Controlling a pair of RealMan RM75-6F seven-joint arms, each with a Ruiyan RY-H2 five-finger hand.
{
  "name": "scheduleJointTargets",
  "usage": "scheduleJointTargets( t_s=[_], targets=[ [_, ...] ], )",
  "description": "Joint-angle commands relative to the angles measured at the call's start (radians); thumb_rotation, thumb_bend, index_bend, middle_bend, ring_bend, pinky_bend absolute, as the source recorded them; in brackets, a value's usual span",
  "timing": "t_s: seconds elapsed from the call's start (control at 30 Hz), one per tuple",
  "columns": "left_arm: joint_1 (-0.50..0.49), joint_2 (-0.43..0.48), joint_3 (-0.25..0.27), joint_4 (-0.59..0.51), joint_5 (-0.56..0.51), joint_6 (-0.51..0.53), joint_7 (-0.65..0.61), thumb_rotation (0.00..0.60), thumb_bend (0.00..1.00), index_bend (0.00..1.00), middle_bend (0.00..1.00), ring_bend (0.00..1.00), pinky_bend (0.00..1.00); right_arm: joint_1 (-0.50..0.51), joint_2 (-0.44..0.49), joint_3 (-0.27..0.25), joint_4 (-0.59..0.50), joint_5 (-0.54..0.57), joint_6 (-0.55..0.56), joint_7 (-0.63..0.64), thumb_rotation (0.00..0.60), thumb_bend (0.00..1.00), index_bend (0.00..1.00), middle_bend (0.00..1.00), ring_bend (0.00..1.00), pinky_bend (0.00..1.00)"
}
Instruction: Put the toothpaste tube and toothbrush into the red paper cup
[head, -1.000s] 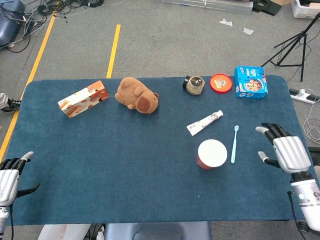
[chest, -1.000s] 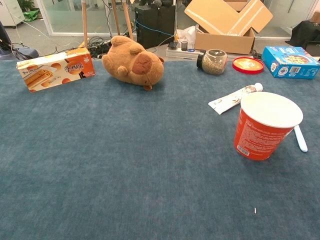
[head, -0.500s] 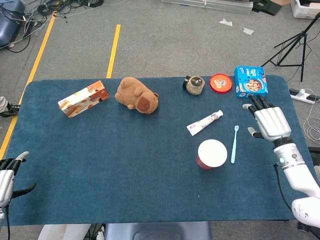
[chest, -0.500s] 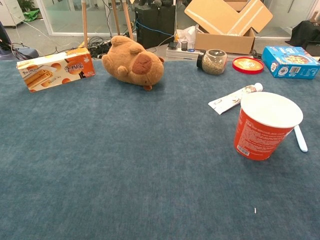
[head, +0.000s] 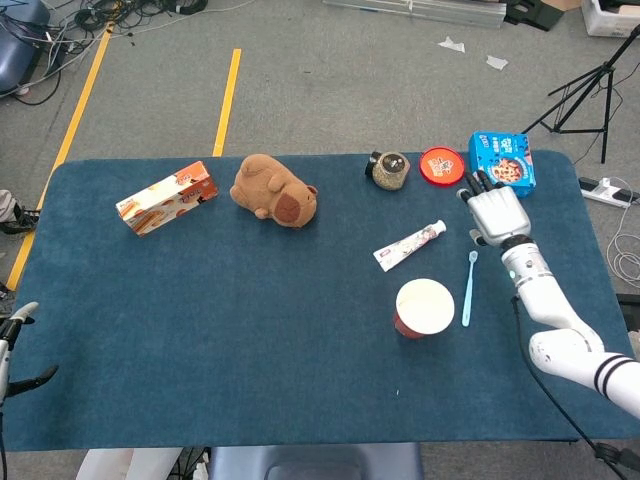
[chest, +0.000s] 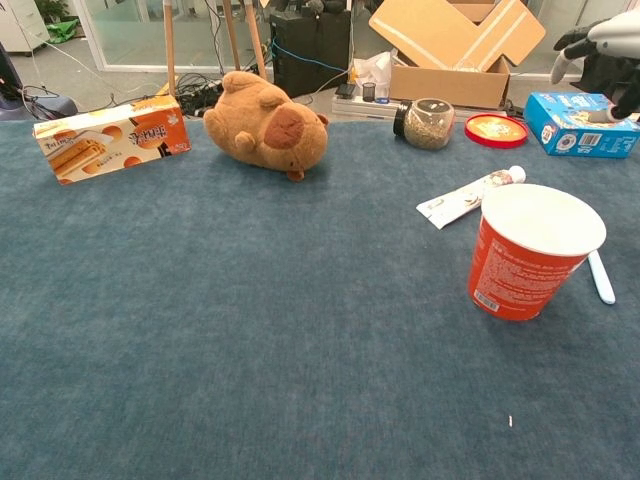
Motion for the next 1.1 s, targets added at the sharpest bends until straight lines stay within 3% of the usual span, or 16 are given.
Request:
scheduleJointTargets(
  t_s=[0.03, 0.53, 1.1],
  targets=[
    [0.003, 0.005, -0.002, 0.0, -0.005, 0.0, -0.008, 0.6, 0.0, 0.15, 0.31, 0.25, 0.21, 0.052, -0.072, -0.019, 0.091, 0.017, -0.054, -0.017, 0.6, 0.21, 0.26, 0.05, 0.02, 0.31],
    [0.012, 0.029, -0.013, -0.003, -0.018, 0.003, -0.053, 0.6, 0.0, 0.16, 0.31, 0.25, 0.21, 0.134, -0.224, -0.07, 0.267, 0.002, -0.138, -0.01, 0.6, 0.21, 0.26, 0.05, 0.01, 0.31],
    [0.018, 0.043, -0.019, -0.008, -0.023, 0.006, -0.071, 0.6, 0.0, 0.16, 0.31, 0.25, 0.21, 0.183, -0.308, -0.105, 0.328, -0.016, -0.199, -0.003, 0.6, 0.21, 0.26, 0.03, 0.0, 0.29]
  ],
)
